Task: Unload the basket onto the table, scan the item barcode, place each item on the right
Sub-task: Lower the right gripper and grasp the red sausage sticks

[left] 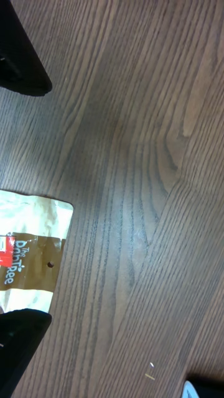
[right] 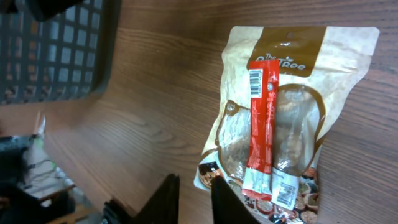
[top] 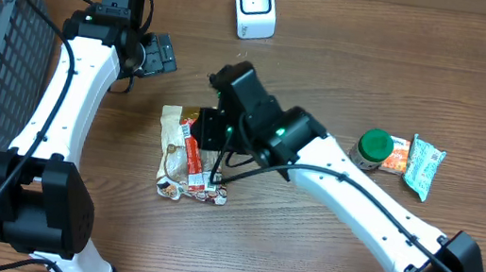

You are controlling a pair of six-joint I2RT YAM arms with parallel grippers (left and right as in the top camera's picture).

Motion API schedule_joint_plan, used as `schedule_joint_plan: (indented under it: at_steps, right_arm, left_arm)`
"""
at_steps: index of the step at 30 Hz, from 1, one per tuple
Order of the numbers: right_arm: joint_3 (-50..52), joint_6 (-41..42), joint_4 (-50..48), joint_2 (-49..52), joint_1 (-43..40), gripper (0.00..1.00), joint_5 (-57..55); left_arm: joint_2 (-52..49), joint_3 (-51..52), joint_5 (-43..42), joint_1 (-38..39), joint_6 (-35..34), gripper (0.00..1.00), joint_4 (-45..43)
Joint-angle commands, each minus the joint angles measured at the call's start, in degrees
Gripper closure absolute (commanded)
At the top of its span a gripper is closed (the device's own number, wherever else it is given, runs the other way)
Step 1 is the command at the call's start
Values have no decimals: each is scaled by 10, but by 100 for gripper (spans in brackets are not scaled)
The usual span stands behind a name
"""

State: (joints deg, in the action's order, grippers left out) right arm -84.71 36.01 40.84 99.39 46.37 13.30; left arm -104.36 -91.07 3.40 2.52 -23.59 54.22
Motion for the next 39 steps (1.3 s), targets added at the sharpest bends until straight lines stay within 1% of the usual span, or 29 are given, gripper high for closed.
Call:
schedule_joint_plan:
  at_steps: [1,3,4,5,7,18,22,26,39]
  right_arm:
    - [0,-1,-7,2,31,84,-71]
    - [0,-1,-11,10,42,82,-84]
    - [0,0,-16,16,47,76,-87]
    - [0,0,-21,23,52,73,-87]
    - [0,0,-30,37,58,69,-88]
    - [0,0,-26,120,60,61,-88]
    - [0,0,-16,135,60,54,-93]
    - [0,0,-13,142,60,54,-118]
    - [0,0,1,174,61,55,-117]
  left_arm:
    - [10,-10,-3,1,-4,0,-1]
    - [10,-10,-3,1,-4,0,-1]
    - [10,-10,-3,1,-4,0,-1]
    - [10,-10,-3,1,-4,0,-1]
    - [10,-10,-3,1,-4,0,-1]
    - [10,-10,-3,1,-4,0,-1]
    - [10,-10,-3,1,-4,0,-1]
    - [10,-10,-3,1,-4,0,-1]
    - [10,-10,-3,1,-4,0,-1]
